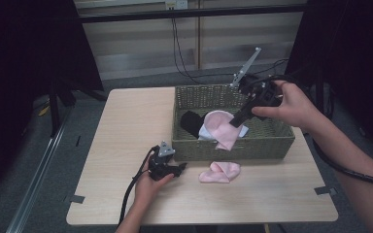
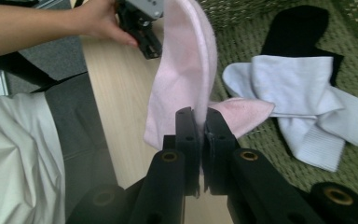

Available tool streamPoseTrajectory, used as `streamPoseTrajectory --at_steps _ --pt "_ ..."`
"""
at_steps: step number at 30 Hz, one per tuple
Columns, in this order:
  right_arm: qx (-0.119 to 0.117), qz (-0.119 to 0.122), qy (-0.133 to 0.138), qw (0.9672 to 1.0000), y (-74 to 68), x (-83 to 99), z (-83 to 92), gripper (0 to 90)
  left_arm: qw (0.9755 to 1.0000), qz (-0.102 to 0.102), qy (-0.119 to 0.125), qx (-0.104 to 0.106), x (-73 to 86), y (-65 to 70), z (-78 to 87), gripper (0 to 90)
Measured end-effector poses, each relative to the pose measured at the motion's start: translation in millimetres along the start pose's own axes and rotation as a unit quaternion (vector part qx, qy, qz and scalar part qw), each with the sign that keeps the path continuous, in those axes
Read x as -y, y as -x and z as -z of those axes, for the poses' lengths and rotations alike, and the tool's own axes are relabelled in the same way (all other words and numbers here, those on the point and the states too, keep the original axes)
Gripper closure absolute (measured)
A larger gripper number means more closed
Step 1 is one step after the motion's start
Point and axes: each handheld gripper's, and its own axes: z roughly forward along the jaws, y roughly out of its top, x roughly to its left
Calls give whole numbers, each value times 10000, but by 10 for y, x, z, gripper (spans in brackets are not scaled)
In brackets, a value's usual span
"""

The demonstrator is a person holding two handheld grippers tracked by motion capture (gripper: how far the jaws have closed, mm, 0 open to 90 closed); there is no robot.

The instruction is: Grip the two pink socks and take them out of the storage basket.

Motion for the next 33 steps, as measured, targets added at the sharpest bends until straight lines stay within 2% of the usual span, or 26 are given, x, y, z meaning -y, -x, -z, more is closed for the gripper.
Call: streamPoseTrajectory --at_steps 3,4,6,9,11,20,33 --pt "-113 52 -28 9999 -55 21 -81 852 10000 -2 1 -2 0 0 0 331" --pt "-141 96 -23 9999 -66 30 -113 828 10000 6 -7 0 1 1 1 331" --pt "-139 126 -25 9998 -90 42 -168 724 10000 6 -8 1 1 1 1 331" --pt "-104 132 -120 9998 -111 59 -224 651 10000 5 -7 0 1 1 1 331" --pt "-86 132 -144 9998 -109 74 -248 646 10000 -8 1 -3 0 -1 0 331" --pt "5 104 -129 9999 -57 151 -346 508 10000 2 -6 -3 1 1 1 331" --pt "3 125 -86 9999 -57 246 -482 405 10000 -6 1 8 0 -3 0 330"
